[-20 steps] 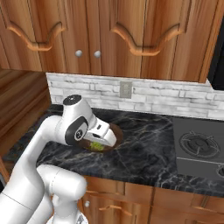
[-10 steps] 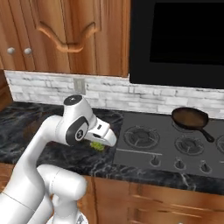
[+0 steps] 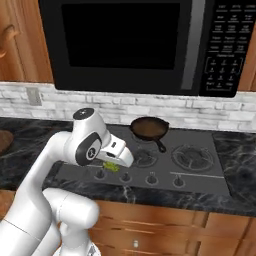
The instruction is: Place the fish on the plate and place the broccoli on the same plate.
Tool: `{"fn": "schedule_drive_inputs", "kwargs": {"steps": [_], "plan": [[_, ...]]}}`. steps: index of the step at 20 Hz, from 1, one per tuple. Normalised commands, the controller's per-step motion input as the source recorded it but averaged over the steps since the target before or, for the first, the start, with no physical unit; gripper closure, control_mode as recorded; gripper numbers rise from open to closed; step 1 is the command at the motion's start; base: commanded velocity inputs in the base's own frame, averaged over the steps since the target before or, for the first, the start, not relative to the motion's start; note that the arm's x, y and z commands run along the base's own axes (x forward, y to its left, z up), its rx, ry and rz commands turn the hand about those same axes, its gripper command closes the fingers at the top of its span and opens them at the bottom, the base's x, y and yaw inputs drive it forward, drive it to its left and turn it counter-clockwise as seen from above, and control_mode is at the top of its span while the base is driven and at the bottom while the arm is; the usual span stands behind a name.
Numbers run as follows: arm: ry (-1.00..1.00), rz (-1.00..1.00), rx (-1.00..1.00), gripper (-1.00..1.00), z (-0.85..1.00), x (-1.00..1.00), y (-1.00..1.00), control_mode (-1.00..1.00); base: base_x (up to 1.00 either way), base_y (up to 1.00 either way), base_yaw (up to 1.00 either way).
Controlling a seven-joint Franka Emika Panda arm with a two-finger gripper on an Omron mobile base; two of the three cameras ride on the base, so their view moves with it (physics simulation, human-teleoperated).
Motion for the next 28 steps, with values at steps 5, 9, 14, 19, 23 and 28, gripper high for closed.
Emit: {"fn": "schedule_drive_inputs", "kwargs": {"steps": [5, 9, 14, 19, 23, 28], "plan": [[0.0, 0.0, 0.0, 1.0, 0.0, 0.0, 0.0, 1.0, 0.26, -1.0, 0.0], [0.0, 0.0, 0.0, 1.0, 0.0, 0.0, 0.0, 1.0, 0.31, -1.0, 0.01], [0.0, 0.0, 0.0, 1.0, 0.0, 0.0, 0.0, 1.0, 0.42, -0.99, 0.0], [0.0, 0.0, 0.0, 1.0, 0.0, 0.0, 0.0, 1.0, 0.57, -0.75, 0.03], [0.0, 0.0, 0.0, 1.0, 0.0, 0.0, 0.0, 1.0, 0.46, -0.69, 0.03], [0.0, 0.0, 0.0, 1.0, 0.0, 0.0, 0.0, 1.0, 0.04, -0.9, 0.0]]}}
